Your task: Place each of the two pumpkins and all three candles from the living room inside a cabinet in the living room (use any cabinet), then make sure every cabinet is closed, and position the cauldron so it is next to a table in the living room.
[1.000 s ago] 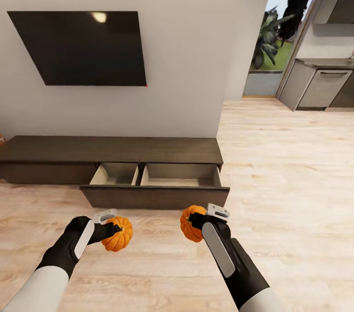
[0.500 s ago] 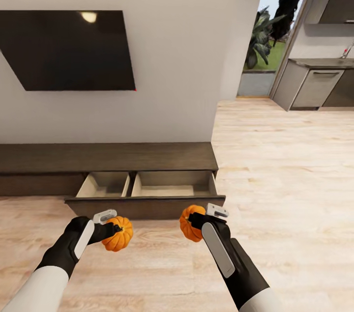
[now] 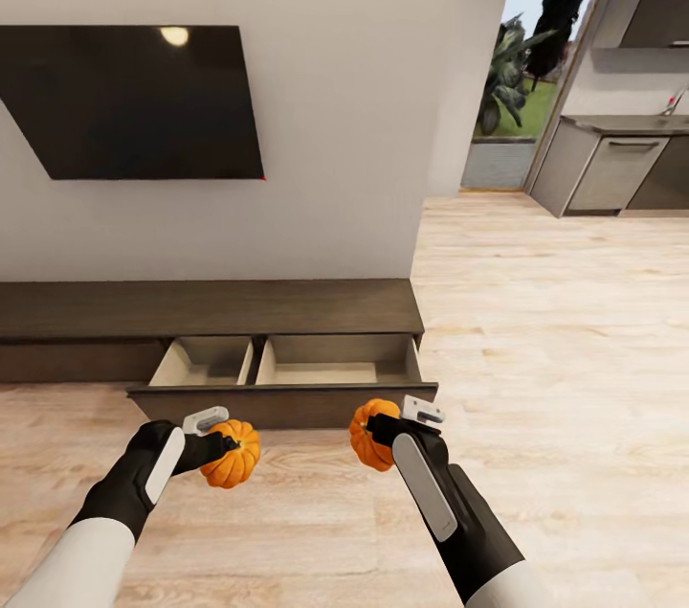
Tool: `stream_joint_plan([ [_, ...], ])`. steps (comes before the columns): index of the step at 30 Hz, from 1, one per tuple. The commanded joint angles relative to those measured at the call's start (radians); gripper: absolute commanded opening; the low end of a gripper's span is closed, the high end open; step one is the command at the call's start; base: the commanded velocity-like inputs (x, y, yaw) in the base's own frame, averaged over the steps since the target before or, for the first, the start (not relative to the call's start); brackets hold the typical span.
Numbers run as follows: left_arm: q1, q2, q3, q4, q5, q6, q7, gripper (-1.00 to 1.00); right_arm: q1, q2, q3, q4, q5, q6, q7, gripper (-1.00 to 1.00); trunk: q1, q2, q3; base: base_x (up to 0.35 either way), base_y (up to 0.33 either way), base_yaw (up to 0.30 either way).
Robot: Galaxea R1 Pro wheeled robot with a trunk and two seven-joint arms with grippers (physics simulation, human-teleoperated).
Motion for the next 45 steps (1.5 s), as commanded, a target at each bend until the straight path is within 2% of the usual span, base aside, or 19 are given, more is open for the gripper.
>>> stream_joint_plan([
  [1, -0.001, -0.001, 0.001, -0.001, 0.009, 0.005, 0.006, -1.0, -0.001, 0.0, 0.001, -0.002, -0.008, 0.002, -0.008, -1.0, -0.004, 0.006, 0.002, 0.0, 0.0, 0.0],
  [6, -0.001, -0.001, 0.001, -0.017, 0.01, 0.018, 0.006, -1.0, -0.001, 0.0, 0.004, -0.01, -0.008, 0.004, -0.008, -1.0, -0.023, 0.041, 0.018, 0.0, 0.0, 0.0],
  [8, 0.0, -0.001, 0.003, -0.063, 0.012, 0.064, 0.005, -1.0, 0.004, -0.001, 0.006, -0.04, -0.007, 0.008, -0.01, -1.0, -0.03, 0.055, 0.024, 0.0, 0.0, 0.0],
  [10, 0.008, 0.0, 0.004, -0.154, 0.014, 0.121, 0.004, -1.0, 0.01, -0.002, 0.009, -0.124, -0.007, 0.02, -0.012, -1.0, -0.038, 0.069, 0.03, 0.0, 0.0, 0.0],
  [12, 0.012, 0.0, 0.004, -0.244, 0.018, 0.158, 0.004, -1.0, 0.011, -0.003, 0.022, -0.207, -0.007, 0.06, -0.014, -1.0, -0.046, 0.083, 0.036, 0.0, 0.0, 0.0],
  [14, 0.014, 0.001, 0.004, -0.302, 0.032, 0.184, 0.004, -1.0, 0.01, -0.002, 0.03, -0.243, -0.007, 0.105, -0.015, -1.0, -0.053, 0.097, 0.043, 0.0, 0.0, 0.0],
  [16, 0.016, 0.001, 0.004, -0.337, 0.051, 0.203, 0.004, -1.0, 0.011, 0.0, 0.032, -0.278, -0.006, 0.18, -0.014, -1.0, -0.061, 0.111, 0.049, 0.0, 0.0, 0.0],
  [24, 0.016, -0.005, -0.003, -0.377, 0.073, 0.21, 0.004, -1.0, 0.011, 0.001, 0.033, -0.294, -0.008, 0.185, -0.012, -1.0, -0.092, 0.167, 0.074, 0.0, 0.0, 0.0],
  [31, 0.017, -0.022, -0.005, -0.402, 0.075, 0.21, 0.004, -1.0, 0.011, 0.001, 0.033, -0.293, -0.008, 0.138, -0.012, -1.0, -0.092, 0.167, 0.074, 0.0, 0.0, 0.0],
  [32, 0.017, -0.027, -0.006, -0.404, 0.075, 0.209, 0.004, -1.0, 0.011, 0.001, 0.033, -0.293, -0.008, 0.138, -0.012, -1.0, -0.092, 0.167, 0.074, 0.019, 0.0, 0.0],
  [33, 0.018, -0.042, -0.006, -0.406, 0.075, 0.207, 0.005, -1.0, 0.011, 0.0, 0.033, -0.291, -0.009, 0.138, -0.011, -1.0, -0.092, 0.167, 0.074, 0.27, 0.0, 0.0],
  [34, 0.018, -0.045, -0.006, -0.406, 0.075, 0.207, 0.006, -1.0, 0.011, 0.0, 0.033, -0.291, -0.009, 0.137, -0.01, -1.0, -0.092, 0.167, 0.074, 0.302, 0.0, 0.0],
  [45, 0.018, -0.046, -0.005, -0.406, 0.075, 0.207, 0.006, -1.0, 0.011, 0.003, 0.03, -0.278, -0.01, 0.13, -0.009, -1.0, -0.092, 0.167, 0.074, 0.333, 0.0, -0.087],
])
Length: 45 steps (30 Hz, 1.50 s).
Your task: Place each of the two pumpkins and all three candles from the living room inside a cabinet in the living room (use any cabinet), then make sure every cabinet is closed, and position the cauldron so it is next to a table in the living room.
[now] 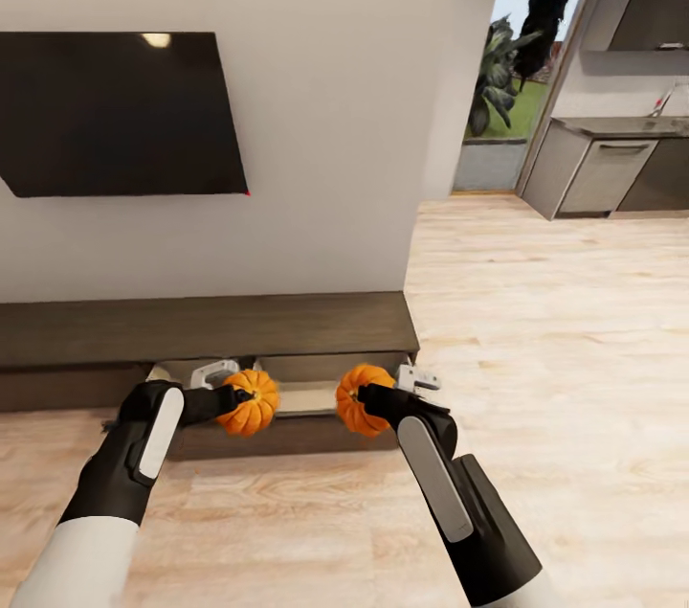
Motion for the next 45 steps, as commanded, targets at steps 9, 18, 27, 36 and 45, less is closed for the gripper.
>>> stream_joint_plan([
  [9, -0.001, 0.0, 0.001, -0.001, 0.012, 0.004, 0.006, -1.0, -0.001, 0.001, 0.005, -0.001, -0.008, -0.007, -0.008, -1.0, 0.001, -0.002, -0.002, 0.339, 0.0, -0.018],
  [18, -0.001, 0.0, 0.001, -0.001, 0.012, 0.004, 0.006, -1.0, -0.002, 0.002, 0.007, -0.001, -0.007, -0.007, -0.008, -1.0, 0.001, -0.002, -0.004, 0.325, -0.11, 0.115],
  [27, -0.001, 0.0, 0.0, -0.001, 0.012, 0.004, 0.006, -1.0, -0.002, 0.002, 0.007, -0.002, -0.007, -0.007, -0.008, -1.0, 0.001, -0.002, -0.004, 0.242, -0.195, 0.008],
  [36, -0.001, -0.001, 0.0, 0.0, 0.012, 0.004, 0.006, -1.0, -0.001, 0.006, 0.012, 0.027, -0.007, -0.007, -0.001, -1.0, 0.001, -0.002, -0.004, 0.01, -0.012, 0.0],
  [45, -0.001, -0.001, 0.001, 0.0, 0.011, -0.002, 0.006, -1.0, -0.001, 0.006, 0.017, 0.063, -0.006, -0.036, 0.008, -1.0, 0.009, -0.016, -0.01, 0.0, 0.0, 0.0],
])
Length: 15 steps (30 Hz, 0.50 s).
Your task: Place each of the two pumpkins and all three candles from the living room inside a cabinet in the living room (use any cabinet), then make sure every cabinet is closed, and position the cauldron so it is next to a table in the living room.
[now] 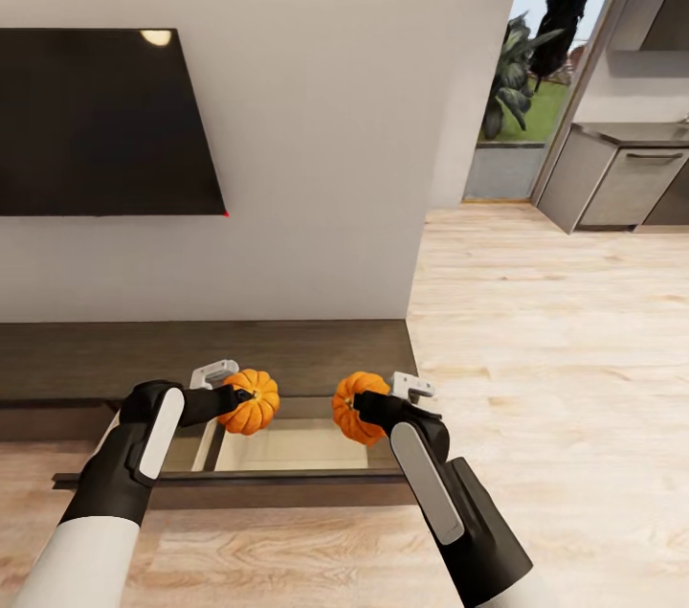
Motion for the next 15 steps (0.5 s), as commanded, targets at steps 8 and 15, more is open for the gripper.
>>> stream_joint_plan([
  [8, -0.001, -0.003, -0.002, 0.02, 0.005, -0.008, 0.01, -1.0, -0.001, 0.0, 0.047, 0.027, -0.001, -0.029, -0.01, -1.0, 0.031, -0.058, -0.027, 0.0, 0.0, 0.0],
  [15, -0.001, -0.019, -0.003, 0.057, 0.0, -0.081, 0.014, -1.0, -0.001, 0.0, 0.079, 0.051, 0.003, -0.057, 0.007, -1.0, 0.058, -0.107, -0.049, 0.0, 0.0, 0.0],
])
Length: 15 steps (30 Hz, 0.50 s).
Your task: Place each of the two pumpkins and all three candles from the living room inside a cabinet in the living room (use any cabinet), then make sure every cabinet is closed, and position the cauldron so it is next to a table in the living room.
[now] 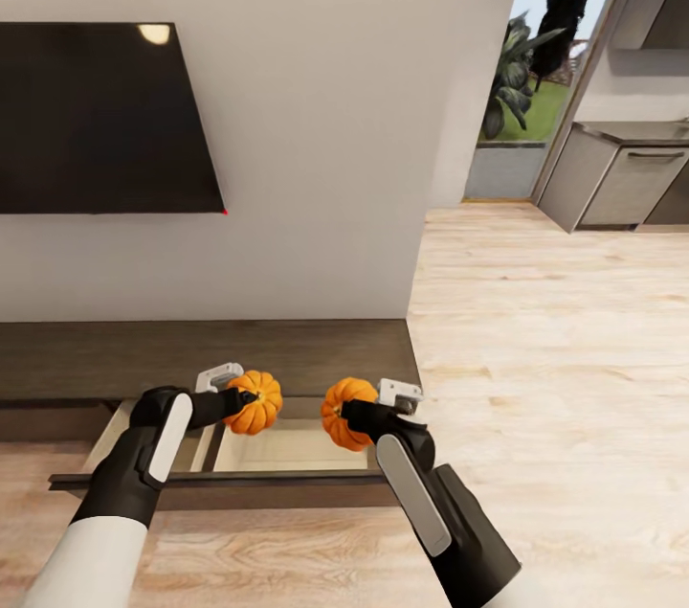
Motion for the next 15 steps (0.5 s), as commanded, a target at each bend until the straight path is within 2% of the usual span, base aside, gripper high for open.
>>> stream_joint_plan([
  [1, -0.001, 0.0, 0.0, 0.0, 0.01, 0.0, 0.006, -1.0, -0.001, 0.0, 0.014, -0.002, -0.002, 0.002, -0.009, -1.0, 0.004, -0.009, -0.005, 0.0, 0.0, 0.0],
  [6, -0.001, -0.002, -0.001, 0.008, 0.009, -0.012, 0.006, -1.0, -0.022, 0.0, 0.03, 0.001, -0.007, 0.01, -0.008, -1.0, 0.023, -0.044, -0.02, 0.0, 0.0, 0.0],
  [8, -0.001, -0.002, -0.003, 0.04, 0.009, -0.041, 0.007, -1.0, -0.042, 0.0, 0.032, 0.009, -0.011, 0.012, -0.008, -1.0, 0.031, -0.058, -0.027, 0.0, 0.0, 0.0],
  [12, -0.001, -0.005, -0.045, 0.077, 0.008, -0.072, 0.009, -1.0, -0.056, 0.0, 0.033, 0.081, -0.007, 0.007, -0.008, -1.0, 0.046, -0.086, -0.039, 0.0, 0.0, 0.0],
  [15, -0.001, -0.006, -0.058, 0.081, 0.007, -0.081, 0.009, -1.0, -0.06, 0.0, 0.034, 0.093, -0.006, 0.005, -0.008, -1.0, 0.058, -0.107, -0.049, 0.0, 0.0, 0.0],
])
